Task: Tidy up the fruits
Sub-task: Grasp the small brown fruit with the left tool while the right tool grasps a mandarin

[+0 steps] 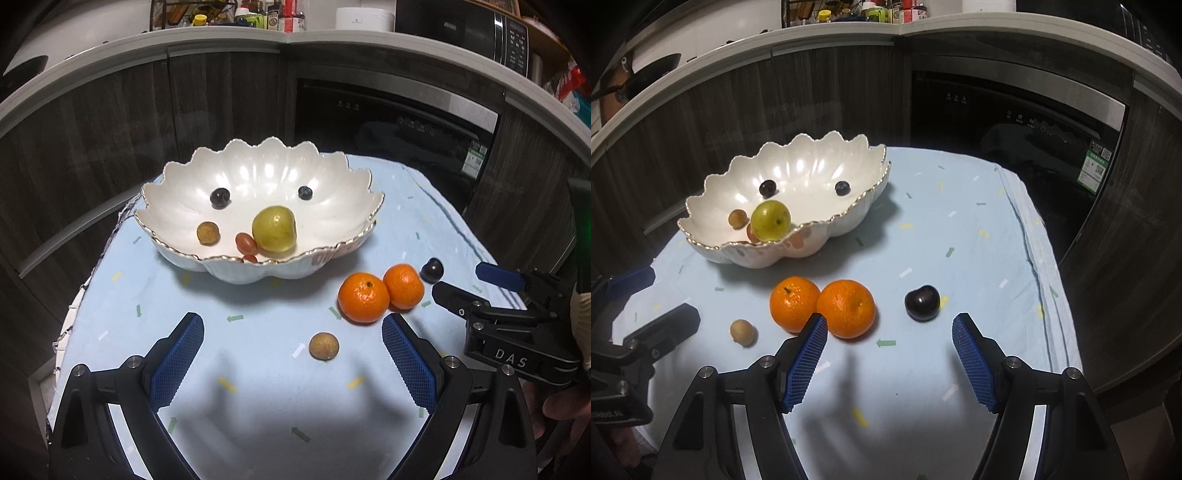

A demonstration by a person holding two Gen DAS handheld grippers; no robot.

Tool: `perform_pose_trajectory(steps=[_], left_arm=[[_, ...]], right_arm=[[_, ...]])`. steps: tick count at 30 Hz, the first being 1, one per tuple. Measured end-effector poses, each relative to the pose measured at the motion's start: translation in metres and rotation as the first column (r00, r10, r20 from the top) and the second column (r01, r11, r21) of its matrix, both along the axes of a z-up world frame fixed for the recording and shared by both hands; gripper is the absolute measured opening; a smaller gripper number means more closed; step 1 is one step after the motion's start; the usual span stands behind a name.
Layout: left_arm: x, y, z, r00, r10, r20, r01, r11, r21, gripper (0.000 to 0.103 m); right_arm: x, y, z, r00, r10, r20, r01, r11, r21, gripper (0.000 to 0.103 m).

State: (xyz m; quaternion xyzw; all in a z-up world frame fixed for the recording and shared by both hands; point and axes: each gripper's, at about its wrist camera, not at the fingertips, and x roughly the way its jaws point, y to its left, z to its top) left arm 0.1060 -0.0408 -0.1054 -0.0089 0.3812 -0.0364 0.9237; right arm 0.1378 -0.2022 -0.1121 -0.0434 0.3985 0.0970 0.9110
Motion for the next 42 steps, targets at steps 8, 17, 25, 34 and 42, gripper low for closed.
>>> perform_pose_trajectory(steps=[8, 17, 25, 34, 42], left_arm=[[0.006, -0.006, -0.017, 1.0, -0.02, -0.009, 0.02, 1.0, 0.016, 0.095], [0.013, -0.004, -0.028, 0.999, -0.013, -0.03, 0.013, 1.0, -0.015, 0.082], [0.017, -0.009, -0.036, 0.998, -0.034, -0.05, 0.032, 0.999, -0.037, 0.08], [0.025, -0.017, -0.042, 0.994, -0.071, -0.079, 0.066, 0.996, -0.063, 0.058], [0.028, -0.023, -0.049, 0.99, -0.093, -0.103, 0.086, 0.994, -0.066, 0.034]], right_arm=[[0.006, 0.003, -0.011, 0.998, 0.058, -0.011, -0.058, 0.998, 0.034, 0.071], [0.015, 0.01, -0.02, 0.996, 0.081, -0.031, -0.079, 0.995, 0.06, 0.07], [0.025, 0.009, -0.024, 0.994, 0.092, -0.052, -0.084, 0.987, 0.14, 0.062], [0.038, 0.002, -0.031, 0.993, 0.08, -0.089, -0.058, 0.971, 0.233, 0.055], [0.046, -0.004, -0.04, 0.989, 0.076, -0.128, -0.033, 0.951, 0.307, 0.055]])
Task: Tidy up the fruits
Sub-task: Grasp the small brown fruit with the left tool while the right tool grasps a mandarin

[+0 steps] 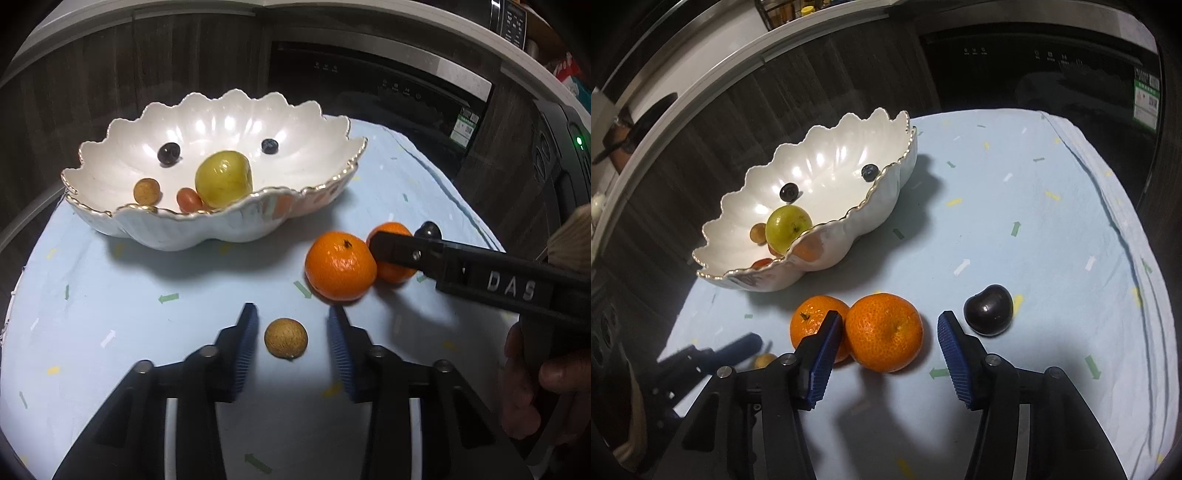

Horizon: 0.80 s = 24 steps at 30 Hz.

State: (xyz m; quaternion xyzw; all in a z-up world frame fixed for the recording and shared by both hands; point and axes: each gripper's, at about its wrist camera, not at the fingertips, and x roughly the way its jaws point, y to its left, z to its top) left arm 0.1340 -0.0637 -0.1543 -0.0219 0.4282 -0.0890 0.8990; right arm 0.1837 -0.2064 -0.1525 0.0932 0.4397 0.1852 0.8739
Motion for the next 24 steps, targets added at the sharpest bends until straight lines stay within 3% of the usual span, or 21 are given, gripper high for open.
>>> perform_pose_trajectory(steps=[5, 24], left_arm=[[-0.001, -0.002, 0.0, 1.0, -0.008, 0.001, 0.008, 1.0, 0.005, 0.023], [-0.008, 0.006, 0.018, 0.999, 0.023, 0.05, -0.022, 1.0, -0.014, 0.023]], right_arm=[[0.004, -0.004, -0.004, 1.0, 0.007, -0.029, -0.005, 0.998, 0.069, 0.045], [-0.01, 0.001, 0.017, 0.999, 0.024, 0.024, -0.024, 1.0, 0.01, 0.043]])
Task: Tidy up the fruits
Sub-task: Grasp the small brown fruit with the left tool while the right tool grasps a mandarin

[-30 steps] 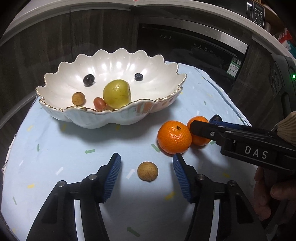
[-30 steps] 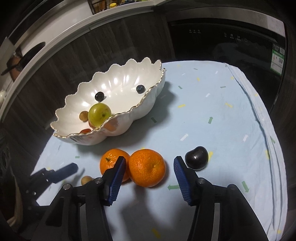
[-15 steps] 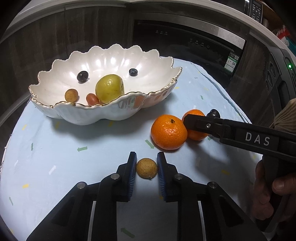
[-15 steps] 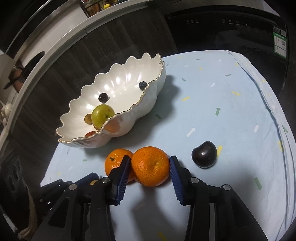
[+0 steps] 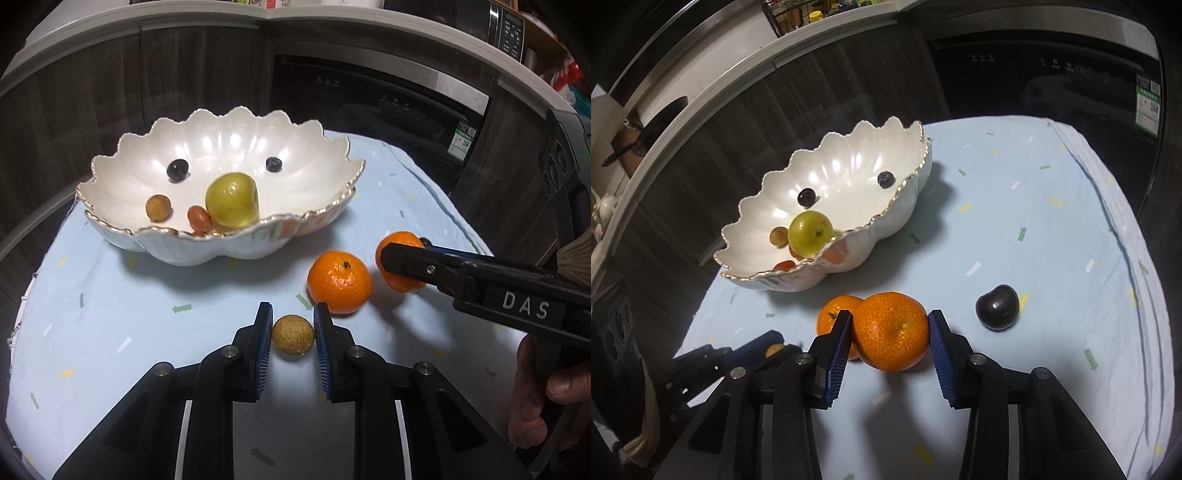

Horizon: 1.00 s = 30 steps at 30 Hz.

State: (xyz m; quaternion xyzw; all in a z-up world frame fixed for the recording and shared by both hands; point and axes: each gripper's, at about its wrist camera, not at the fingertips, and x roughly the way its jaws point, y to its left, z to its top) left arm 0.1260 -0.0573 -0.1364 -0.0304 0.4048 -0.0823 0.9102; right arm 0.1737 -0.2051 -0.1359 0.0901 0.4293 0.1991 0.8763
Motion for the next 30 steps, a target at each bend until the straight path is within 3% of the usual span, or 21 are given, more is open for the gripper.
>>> perform_pose_trajectory(steps=[30], left_arm=[[-0.01, 0.036, 0.058, 0.991, 0.082, 0.101, -0.075, 0.995, -0.071, 0.023]], right_arm=[[-0.025, 0.034, 0.067, 0.986, 0.072, 0.151, -0.06, 0.995, -0.08, 0.043]])
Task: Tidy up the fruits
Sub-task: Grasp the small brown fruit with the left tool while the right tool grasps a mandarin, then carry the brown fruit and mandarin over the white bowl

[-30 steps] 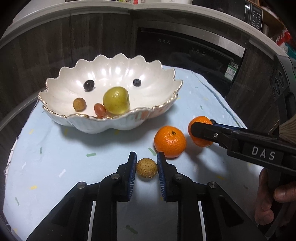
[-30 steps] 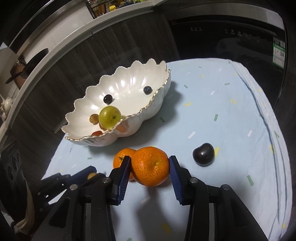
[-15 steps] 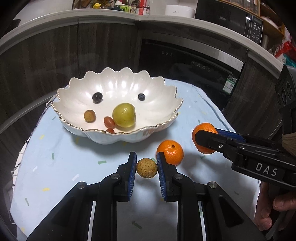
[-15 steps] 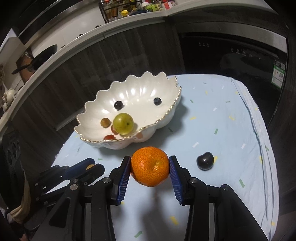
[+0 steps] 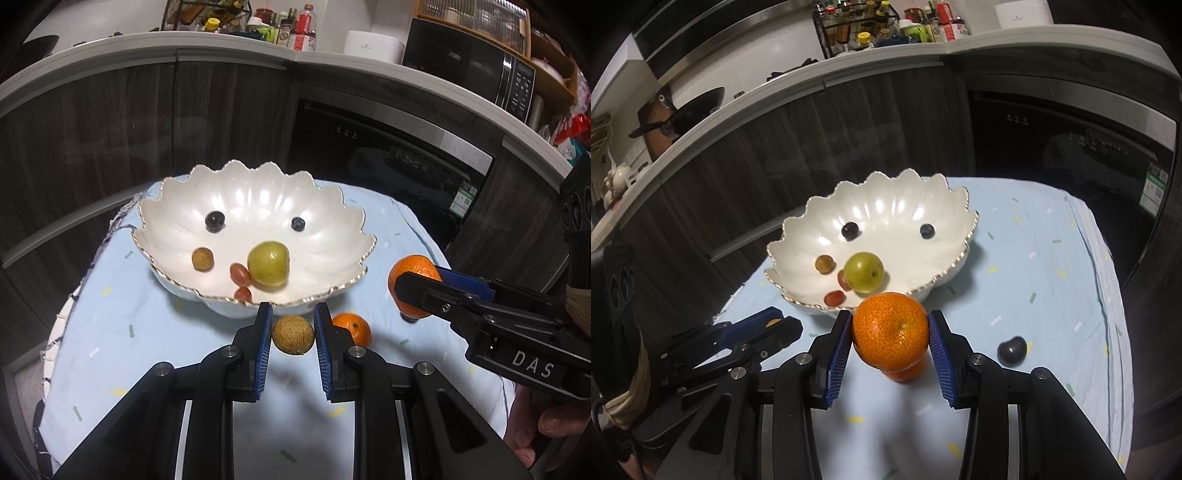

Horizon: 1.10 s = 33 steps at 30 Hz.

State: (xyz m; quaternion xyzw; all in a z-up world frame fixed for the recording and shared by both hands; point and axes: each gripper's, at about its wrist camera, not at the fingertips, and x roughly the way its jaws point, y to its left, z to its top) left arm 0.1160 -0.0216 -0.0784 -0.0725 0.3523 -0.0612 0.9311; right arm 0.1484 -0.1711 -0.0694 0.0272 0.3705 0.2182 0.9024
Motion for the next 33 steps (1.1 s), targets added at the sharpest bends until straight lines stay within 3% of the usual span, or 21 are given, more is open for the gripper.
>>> perform_pose_trajectory(steps=[19, 33], left_arm=[[0.027, 0.024, 0.027, 0.999, 0.023, 0.031, -0.023, 1.0, -0.013, 0.024], [0.068, 0.042, 0.027, 0.999, 0.034, -0.01, -0.034, 0.999, -0.007, 0.024]], right_arm=[[0.015, 0.022, 0.034, 0.997, 0.017, 0.077, -0.016, 1.0, -0.007, 0.043], [0.049, 0.035, 0.034, 0.998, -0.029, 0.055, 0.031, 0.999, -0.031, 0.043]])
